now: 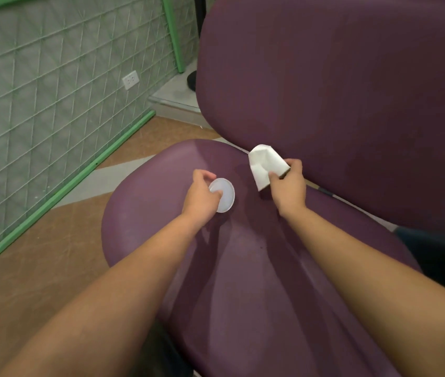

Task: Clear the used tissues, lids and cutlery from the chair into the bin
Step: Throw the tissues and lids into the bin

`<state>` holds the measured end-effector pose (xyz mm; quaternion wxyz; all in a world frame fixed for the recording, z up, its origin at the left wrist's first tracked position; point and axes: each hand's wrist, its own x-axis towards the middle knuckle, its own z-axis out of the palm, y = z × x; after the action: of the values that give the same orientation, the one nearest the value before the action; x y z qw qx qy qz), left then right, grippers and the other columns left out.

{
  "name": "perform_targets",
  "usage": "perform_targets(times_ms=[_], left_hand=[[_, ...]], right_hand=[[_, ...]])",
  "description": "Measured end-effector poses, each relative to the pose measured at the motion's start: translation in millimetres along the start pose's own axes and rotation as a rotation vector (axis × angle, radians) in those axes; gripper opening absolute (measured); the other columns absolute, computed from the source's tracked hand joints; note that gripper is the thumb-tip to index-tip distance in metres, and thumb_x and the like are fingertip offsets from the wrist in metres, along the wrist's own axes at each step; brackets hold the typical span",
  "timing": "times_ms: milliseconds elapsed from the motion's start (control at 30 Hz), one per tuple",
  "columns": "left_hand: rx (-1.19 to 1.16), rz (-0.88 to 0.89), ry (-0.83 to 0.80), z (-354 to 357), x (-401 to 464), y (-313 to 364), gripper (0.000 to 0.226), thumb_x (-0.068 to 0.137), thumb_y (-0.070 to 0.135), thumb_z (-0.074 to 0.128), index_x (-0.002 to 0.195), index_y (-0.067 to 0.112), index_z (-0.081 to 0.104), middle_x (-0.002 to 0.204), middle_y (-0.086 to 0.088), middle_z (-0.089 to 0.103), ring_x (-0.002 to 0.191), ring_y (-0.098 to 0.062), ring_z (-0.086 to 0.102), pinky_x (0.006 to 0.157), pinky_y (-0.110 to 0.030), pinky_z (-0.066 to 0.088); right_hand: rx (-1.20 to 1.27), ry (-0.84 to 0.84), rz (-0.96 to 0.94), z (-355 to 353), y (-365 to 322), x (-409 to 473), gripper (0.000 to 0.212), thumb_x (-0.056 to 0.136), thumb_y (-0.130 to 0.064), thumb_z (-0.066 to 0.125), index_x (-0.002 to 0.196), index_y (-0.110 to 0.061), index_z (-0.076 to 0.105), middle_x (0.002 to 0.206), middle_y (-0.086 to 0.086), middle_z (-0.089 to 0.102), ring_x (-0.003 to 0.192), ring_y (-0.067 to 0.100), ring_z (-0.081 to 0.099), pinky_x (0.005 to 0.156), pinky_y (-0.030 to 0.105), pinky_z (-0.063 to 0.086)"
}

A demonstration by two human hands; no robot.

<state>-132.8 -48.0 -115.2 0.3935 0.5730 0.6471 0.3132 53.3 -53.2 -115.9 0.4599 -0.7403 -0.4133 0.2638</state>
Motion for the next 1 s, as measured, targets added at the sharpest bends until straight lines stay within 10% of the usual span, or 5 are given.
perform_targets(times_ms=[200, 333, 1000], left_hand=[[0.058, 0.104, -0.127, 41, -38, 37, 0.059, 0.086, 0.003, 0.062, 0.136, 0.029, 0.045, 0.124, -0.004, 0.045, 0.099, -0.012, 0.046, 0.067, -0.008, 0.036], [-0.029, 0.149, -0.204, 80, -73, 63, 0.047, 0.087, 0.002, 0.06, 0.127, 0.025, 0.051, 0.13, -0.005, 0.048, 0.105, -0.015, 0.05, 0.084, -0.021, 0.038], [-0.077, 0.321, -0.867, 280, -274, 150, 0.029, 0.089, 0.01, 0.066, 0.114, 0.023, 0.058, 0.089, 0.003, 0.063, 0.083, -0.014, 0.06, 0.06, -0.021, 0.052]], right_hand=[[0.214, 0.106, 0.105, -69, 27, -36, 0.042, 0.088, -0.006, 0.058, 0.124, -0.024, 0.05, 0.1, -0.006, 0.061, 0.094, 0.024, 0.064, 0.083, 0.044, 0.056], [0.253, 0.178, 0.134, -130, 49, -65, 0.041, 0.09, -0.009, 0.058, 0.125, -0.028, 0.053, 0.099, -0.014, 0.059, 0.101, 0.022, 0.063, 0.088, 0.048, 0.055], [0.301, 0.666, 0.467, -381, 180, -244, 0.023, 0.099, -0.017, 0.051, 0.121, -0.026, 0.051, 0.121, 0.003, 0.056, 0.108, 0.026, 0.057, 0.094, 0.045, 0.052]])
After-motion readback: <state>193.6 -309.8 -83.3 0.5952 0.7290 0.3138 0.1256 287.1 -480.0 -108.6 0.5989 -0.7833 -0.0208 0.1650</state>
